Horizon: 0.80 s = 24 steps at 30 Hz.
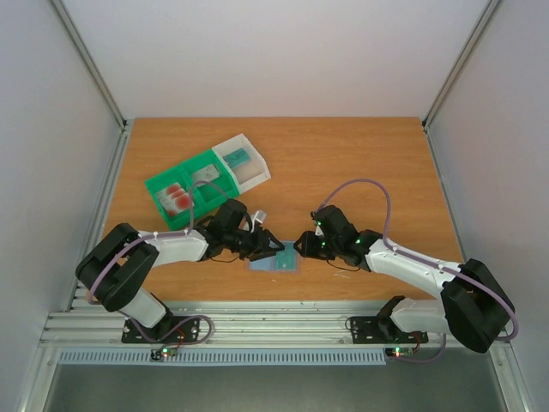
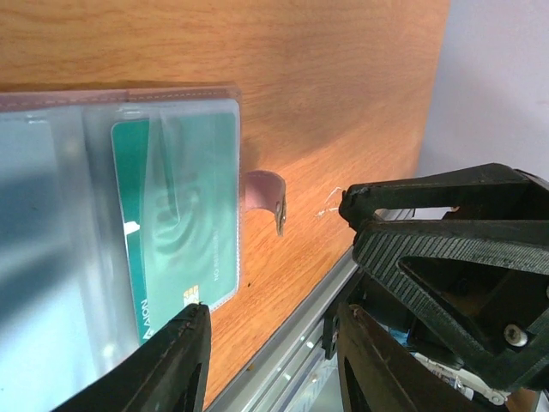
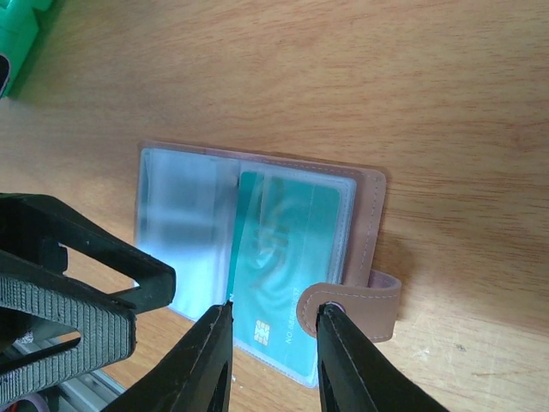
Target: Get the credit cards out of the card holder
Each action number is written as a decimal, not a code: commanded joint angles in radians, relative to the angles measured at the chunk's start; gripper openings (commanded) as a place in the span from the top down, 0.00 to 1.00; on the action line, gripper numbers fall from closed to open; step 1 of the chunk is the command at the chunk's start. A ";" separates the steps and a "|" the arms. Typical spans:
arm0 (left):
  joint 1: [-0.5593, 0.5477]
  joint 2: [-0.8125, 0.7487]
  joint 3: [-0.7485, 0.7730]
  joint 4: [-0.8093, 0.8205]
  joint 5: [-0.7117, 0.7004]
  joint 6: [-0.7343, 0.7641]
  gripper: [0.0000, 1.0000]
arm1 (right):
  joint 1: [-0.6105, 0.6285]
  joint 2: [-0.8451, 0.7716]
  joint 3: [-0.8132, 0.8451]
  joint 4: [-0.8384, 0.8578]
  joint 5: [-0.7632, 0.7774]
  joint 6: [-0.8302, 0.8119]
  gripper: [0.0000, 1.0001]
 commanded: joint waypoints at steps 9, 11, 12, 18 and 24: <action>-0.006 0.005 0.059 -0.125 -0.132 0.105 0.67 | -0.004 0.056 0.020 0.042 -0.074 -0.011 0.73; -0.006 0.004 0.070 -0.159 -0.156 0.127 0.67 | -0.003 0.081 0.024 0.056 -0.088 -0.011 0.73; -0.006 0.001 0.074 -0.171 -0.171 0.133 0.67 | -0.003 0.095 0.026 0.059 -0.091 -0.011 0.73; -0.006 0.029 0.071 -0.178 -0.193 0.159 0.67 | -0.004 0.160 0.029 0.100 -0.104 -0.009 0.74; -0.007 0.058 0.053 -0.122 -0.175 0.138 0.67 | -0.004 0.199 0.033 0.109 -0.108 -0.012 0.76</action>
